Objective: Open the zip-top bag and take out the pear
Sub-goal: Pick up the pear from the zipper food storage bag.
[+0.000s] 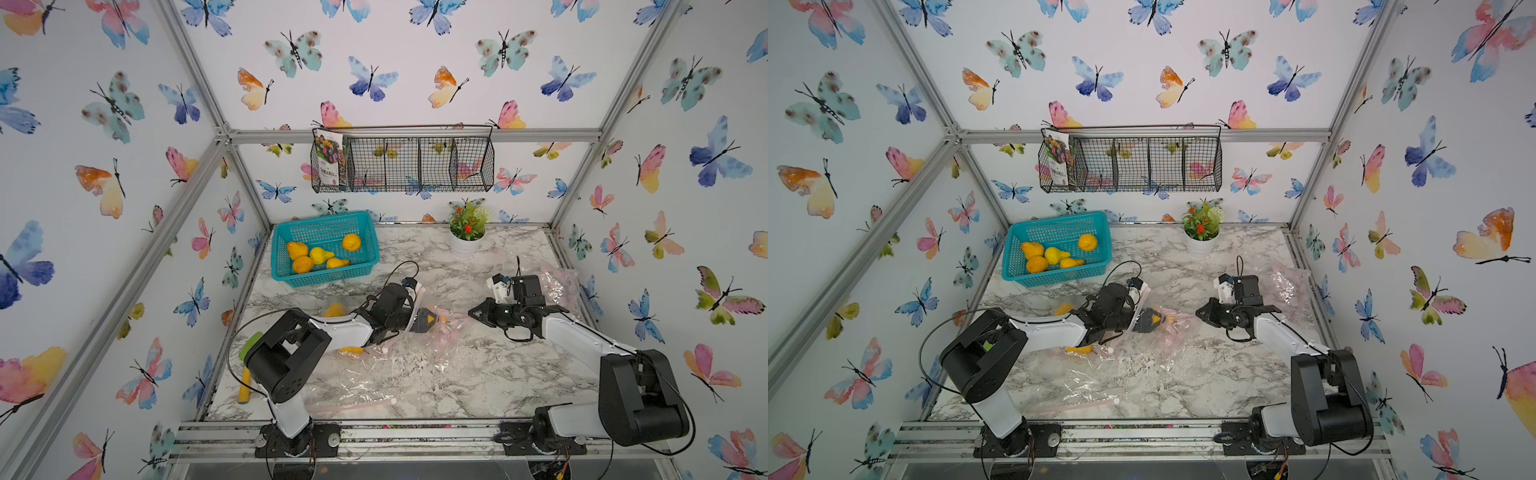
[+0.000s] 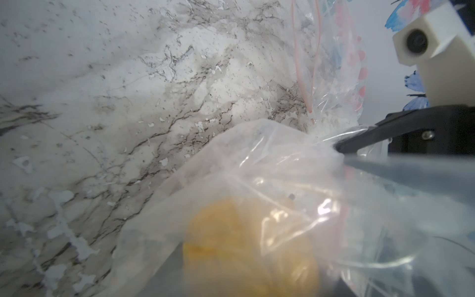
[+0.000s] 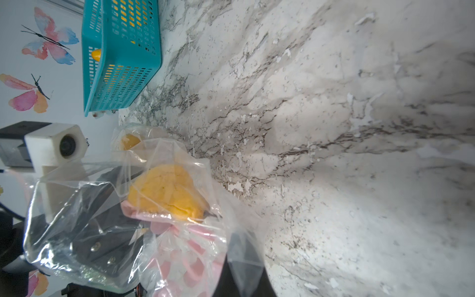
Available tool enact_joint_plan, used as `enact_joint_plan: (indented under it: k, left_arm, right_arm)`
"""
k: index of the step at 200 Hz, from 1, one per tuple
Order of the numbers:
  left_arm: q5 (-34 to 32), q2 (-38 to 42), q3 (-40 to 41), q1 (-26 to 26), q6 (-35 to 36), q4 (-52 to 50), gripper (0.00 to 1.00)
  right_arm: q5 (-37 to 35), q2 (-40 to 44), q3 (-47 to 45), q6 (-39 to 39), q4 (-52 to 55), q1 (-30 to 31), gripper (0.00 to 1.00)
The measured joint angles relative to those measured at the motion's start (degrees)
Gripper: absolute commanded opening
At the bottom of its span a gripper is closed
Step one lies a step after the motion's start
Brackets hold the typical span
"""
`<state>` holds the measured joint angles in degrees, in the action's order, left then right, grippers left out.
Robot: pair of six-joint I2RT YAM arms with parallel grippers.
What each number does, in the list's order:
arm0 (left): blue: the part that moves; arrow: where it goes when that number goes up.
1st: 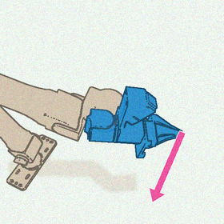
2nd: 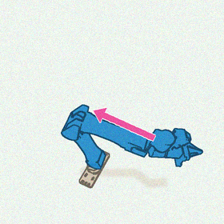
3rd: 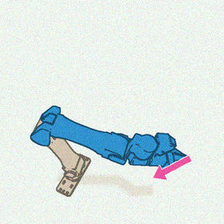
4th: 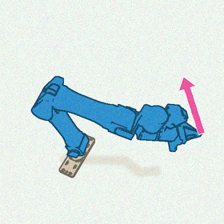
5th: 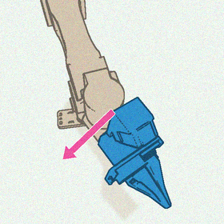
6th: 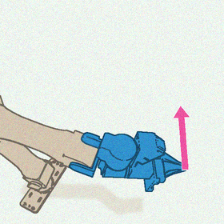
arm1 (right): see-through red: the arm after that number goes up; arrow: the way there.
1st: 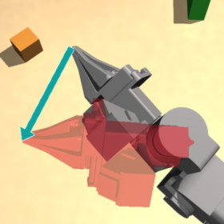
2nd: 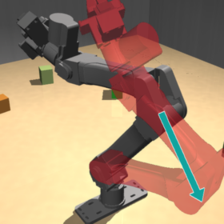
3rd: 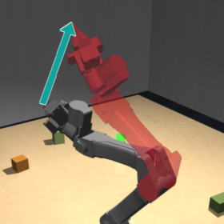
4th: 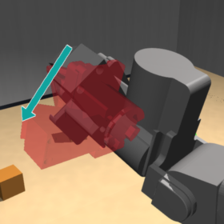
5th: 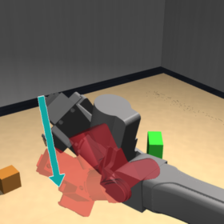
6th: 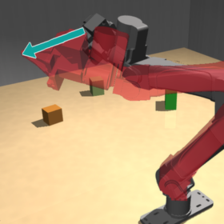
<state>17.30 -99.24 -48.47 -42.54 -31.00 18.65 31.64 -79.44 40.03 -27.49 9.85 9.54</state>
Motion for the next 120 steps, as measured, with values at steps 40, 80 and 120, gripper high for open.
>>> enact_joint_plan:
  k: [40,80,120]
  left_arm:
    - [-4.63,0.96,2.49,4.26,0.37,-5.99,0.58]
    - [-5.64,2.21,3.06,4.55,0.92,-7.78,0.54]
    - [-7.61,8.83,3.02,4.61,2.69,-12.13,0.54]
  right_arm:
    - [-9.97,-0.02,0.02,0.48,1.42,-5.11,0.03]
    - [-12.63,-0.02,0.02,0.81,1.92,-5.01,0.03]
    - [-13.70,-0.02,0.02,1.22,1.95,-5.03,0.03]
